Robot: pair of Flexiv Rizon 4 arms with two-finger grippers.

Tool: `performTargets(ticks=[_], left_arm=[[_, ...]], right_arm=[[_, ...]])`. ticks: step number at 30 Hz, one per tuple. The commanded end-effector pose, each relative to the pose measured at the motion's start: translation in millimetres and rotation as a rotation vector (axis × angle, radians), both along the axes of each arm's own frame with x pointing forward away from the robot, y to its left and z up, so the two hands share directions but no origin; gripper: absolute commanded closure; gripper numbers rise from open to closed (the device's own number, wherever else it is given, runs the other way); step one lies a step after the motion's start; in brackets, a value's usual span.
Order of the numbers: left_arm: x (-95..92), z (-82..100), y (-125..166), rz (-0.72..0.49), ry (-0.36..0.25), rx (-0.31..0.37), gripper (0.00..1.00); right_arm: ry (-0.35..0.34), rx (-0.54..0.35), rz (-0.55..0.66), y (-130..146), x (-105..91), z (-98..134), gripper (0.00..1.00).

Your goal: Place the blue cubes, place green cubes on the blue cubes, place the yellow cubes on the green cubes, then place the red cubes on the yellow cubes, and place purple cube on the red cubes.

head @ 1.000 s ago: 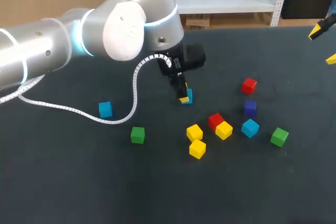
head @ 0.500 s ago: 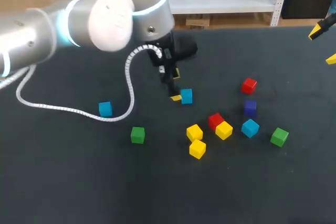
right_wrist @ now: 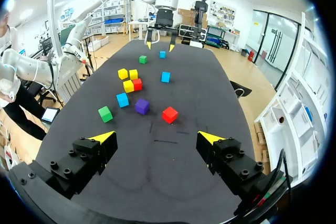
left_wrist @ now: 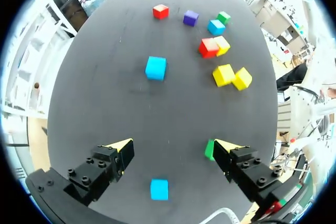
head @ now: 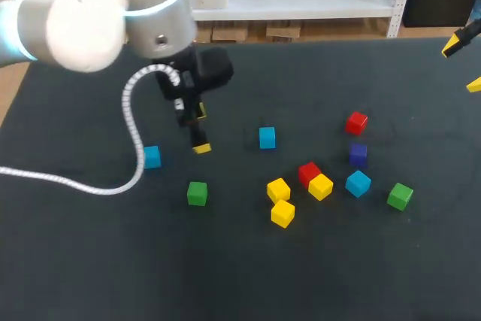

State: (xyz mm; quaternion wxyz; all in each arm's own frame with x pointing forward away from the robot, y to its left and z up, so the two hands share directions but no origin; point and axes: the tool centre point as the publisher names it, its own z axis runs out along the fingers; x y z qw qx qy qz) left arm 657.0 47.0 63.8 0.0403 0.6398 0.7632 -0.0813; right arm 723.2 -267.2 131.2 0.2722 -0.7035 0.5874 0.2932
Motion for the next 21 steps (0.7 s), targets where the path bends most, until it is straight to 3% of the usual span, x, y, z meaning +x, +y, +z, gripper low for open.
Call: performTargets(ticks=[1, 12, 21], left_arm=[[-17.3, -1.1, 36, 0.018, -0.077, -0.008, 0.00], [-17.6, -18.4, 94, 0.020, -0.083, 0.026, 0.00], [-11.7, -32.1, 118, 0.028, -0.076, 0.047, 0.00]], right_arm=[[-0.003, 0.000, -0.002, 0, -1.2, 0, 0.00], [-0.003, 0.000, -0.002, 0, -1.2, 0, 0.00], [-0.003, 0.000, -0.002, 0, -1.2, 0, 0.00]])
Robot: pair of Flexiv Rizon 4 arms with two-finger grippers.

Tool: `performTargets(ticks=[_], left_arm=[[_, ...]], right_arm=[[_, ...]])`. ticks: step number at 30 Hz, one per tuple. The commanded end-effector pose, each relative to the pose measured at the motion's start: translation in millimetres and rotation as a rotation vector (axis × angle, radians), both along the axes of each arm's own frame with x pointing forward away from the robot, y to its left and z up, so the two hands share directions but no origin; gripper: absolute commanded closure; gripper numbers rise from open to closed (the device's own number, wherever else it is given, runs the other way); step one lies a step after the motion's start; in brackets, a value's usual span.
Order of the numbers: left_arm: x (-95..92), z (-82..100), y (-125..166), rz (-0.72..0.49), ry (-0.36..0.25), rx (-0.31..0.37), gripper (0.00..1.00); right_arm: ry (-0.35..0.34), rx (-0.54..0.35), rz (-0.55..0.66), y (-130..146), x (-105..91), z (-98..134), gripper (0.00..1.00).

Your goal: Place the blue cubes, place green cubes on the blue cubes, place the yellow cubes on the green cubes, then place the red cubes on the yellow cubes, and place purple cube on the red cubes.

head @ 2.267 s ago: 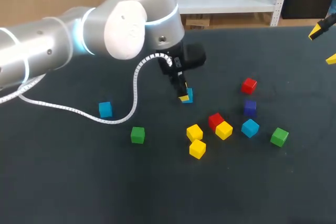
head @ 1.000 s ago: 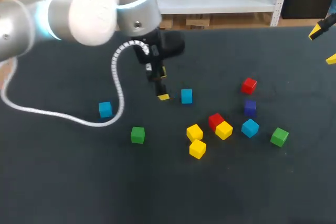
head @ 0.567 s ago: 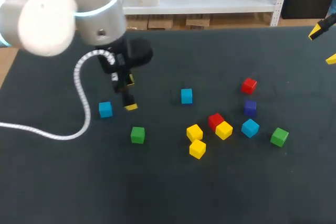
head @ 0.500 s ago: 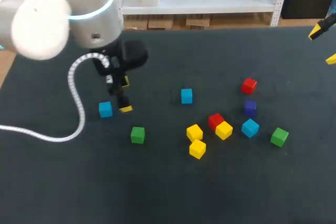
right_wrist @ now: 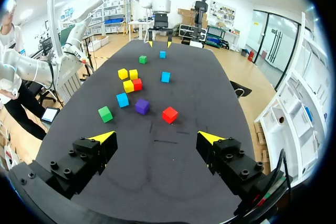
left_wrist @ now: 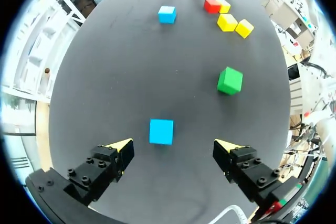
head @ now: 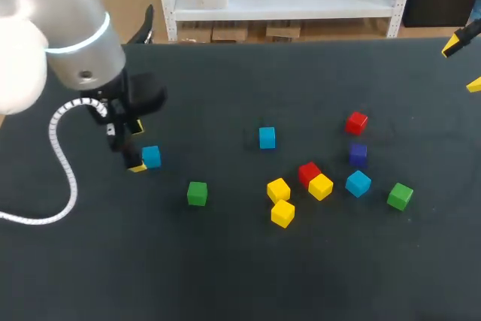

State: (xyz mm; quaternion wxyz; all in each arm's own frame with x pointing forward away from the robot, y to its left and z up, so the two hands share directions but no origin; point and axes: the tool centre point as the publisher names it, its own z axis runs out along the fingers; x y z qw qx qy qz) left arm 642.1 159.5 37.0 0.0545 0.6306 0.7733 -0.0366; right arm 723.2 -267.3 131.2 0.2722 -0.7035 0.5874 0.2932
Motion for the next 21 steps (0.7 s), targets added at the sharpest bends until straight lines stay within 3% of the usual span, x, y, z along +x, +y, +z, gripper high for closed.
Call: performTargets(ticks=[1, 21], left_arm=[[4.7, -7.1, 6, -0.007, -0.001, -0.002, 0.00], [33.4, -40.3, 0, -0.064, 0.007, 0.009, 0.00]], right_arm=[[-0.003, 0.000, -0.001, 0, -1.2, 0, 0.00], [-0.003, 0.000, -0.001, 0, -1.2, 0, 0.00]])
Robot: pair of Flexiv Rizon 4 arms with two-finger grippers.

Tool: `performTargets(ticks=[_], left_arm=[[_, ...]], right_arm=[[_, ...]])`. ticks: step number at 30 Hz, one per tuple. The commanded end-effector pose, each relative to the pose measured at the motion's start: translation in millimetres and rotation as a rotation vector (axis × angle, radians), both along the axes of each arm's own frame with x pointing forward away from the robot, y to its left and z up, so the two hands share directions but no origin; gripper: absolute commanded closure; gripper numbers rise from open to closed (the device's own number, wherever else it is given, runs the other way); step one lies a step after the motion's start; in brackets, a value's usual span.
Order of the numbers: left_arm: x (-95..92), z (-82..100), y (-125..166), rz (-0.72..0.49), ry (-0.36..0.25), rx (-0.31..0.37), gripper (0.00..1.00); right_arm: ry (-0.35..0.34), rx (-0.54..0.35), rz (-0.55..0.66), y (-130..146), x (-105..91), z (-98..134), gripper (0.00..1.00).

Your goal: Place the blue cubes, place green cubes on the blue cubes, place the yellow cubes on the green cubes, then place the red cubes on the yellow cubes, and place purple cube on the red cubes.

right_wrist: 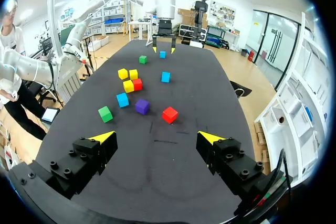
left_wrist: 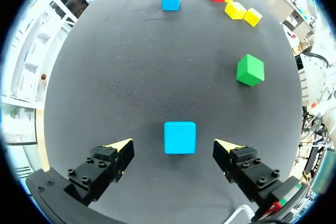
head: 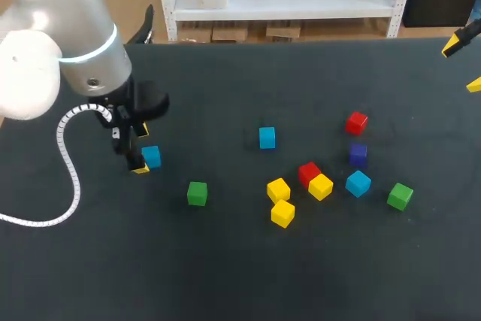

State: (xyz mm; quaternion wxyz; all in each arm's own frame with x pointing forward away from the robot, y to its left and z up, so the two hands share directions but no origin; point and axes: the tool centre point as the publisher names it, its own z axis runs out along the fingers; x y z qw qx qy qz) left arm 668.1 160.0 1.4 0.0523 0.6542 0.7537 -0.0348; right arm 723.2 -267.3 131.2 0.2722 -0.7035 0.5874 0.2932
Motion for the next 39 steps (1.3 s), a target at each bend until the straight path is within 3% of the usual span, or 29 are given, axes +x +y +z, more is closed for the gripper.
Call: performTargets(ticks=[1, 9, 12, 14, 17, 20, 29, 39], left_arm=[[8.2, -5.1, 0, 0.000, 0.009, 0.004, 0.00], [3.8, -3.9, 0, 0.003, 0.006, 0.007, 0.00], [-0.3, -4.6, -1, 0.000, 0.009, 0.004, 0.27], [-2.2, -5.8, 0, 0.001, 0.011, 0.000, 0.52], [-4.9, -6.7, -2, 0.002, 0.013, -0.003, 0.66], [-6.4, -7.8, -3, 0.003, 0.015, -0.006, 1.00], [-6.1, 2.7, -17, -0.015, 0.006, -0.023, 1.00], [12.8, 13.3, -75, -0.125, -0.004, -0.060, 1.00]], right_arm=[[-0.003, 0.000, -0.001, 0, -1.2, 0, 0.00], [-0.003, 0.000, -0.001, 0, -1.2, 0, 0.00], [-0.003, 0.000, -0.001, 0, -1.2, 0, 0.00], [-0.003, 0.000, -0.001, 0, -1.2, 0, 0.00], [-0.003, 0.000, -0.001, 0, -1.2, 0, 0.00], [-0.003, 0.000, -0.001, 0, -1.2, 0, 0.00], [-0.003, 0.000, -0.001, 0, -1.2, 0, 0.00], [-0.003, 0.000, -0.001, 0, -1.2, 0, 0.00]])
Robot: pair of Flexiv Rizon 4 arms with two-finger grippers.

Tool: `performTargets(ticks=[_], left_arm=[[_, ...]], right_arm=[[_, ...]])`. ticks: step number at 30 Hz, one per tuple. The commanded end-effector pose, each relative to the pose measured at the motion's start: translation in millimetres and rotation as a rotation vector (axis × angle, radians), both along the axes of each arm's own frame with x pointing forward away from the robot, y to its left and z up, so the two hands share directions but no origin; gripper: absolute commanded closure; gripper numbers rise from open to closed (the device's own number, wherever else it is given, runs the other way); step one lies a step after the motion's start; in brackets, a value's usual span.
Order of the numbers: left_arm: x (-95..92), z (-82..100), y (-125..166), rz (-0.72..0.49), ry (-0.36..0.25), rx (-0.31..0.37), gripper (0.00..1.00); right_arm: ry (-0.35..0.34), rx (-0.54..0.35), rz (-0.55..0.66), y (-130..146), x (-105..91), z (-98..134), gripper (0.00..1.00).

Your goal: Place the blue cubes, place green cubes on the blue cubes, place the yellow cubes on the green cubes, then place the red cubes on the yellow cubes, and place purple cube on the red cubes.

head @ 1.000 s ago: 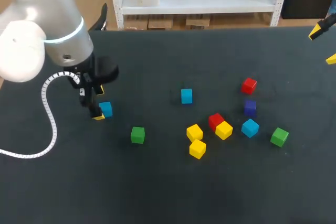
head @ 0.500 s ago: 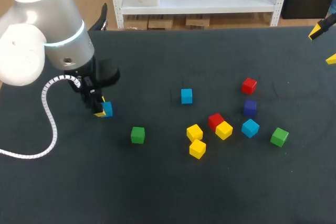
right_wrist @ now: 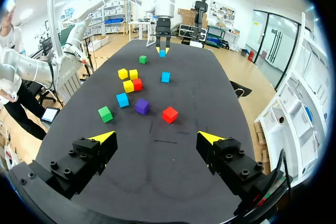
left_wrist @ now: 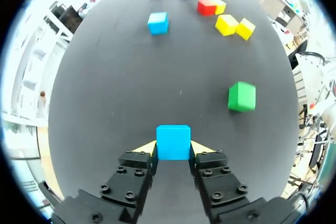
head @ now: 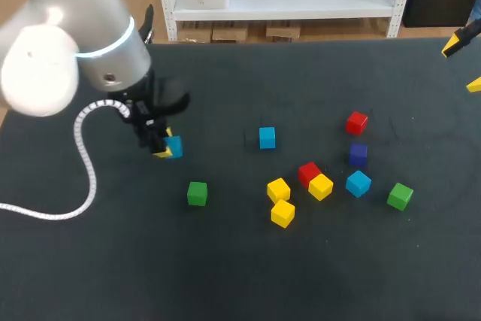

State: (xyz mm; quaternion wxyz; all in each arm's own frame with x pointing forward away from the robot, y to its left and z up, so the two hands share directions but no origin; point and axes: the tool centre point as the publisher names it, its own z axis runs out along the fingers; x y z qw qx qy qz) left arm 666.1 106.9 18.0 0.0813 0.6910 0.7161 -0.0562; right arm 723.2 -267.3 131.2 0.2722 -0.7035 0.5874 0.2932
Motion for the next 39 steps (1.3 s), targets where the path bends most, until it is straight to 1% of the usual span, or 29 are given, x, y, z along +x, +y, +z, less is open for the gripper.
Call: performTargets(ticks=[1, 3, 9, 16, 23, 35, 39], left_arm=[[17.3, -3.6, -29, -0.034, 0.018, 0.011, 1.00], [22.7, -4.1, -40, -0.050, 0.016, 0.000, 1.00], [39.3, -5.0, -70, -0.094, 0.009, -0.005, 1.00], [47.4, -9.1, -92, -0.109, 0.017, -0.005, 1.00], [49.7, -10.9, -102, -0.090, 0.027, 0.001, 1.00], [48.7, -14.8, -109, -0.051, 0.018, 0.035, 1.00], [48.7, -17.0, -113, -0.044, 0.018, 0.037, 1.00]], right_arm=[[-0.003, 0.000, -0.001, 0, -1.2, 0, 0.00], [-0.003, 0.000, -0.001, 0, -1.2, 0, 0.00], [-0.003, 0.000, -0.001, 0, -1.2, 0, 0.00], [-0.003, 0.000, -0.001, 0, -1.2, 0, 0.00], [-0.003, 0.000, -0.001, 0, -1.2, 0, 0.00], [-0.003, 0.000, -0.001, 0, -1.2, 0, 0.00], [-0.003, 0.000, -0.001, 0, -1.2, 0, 0.00]])
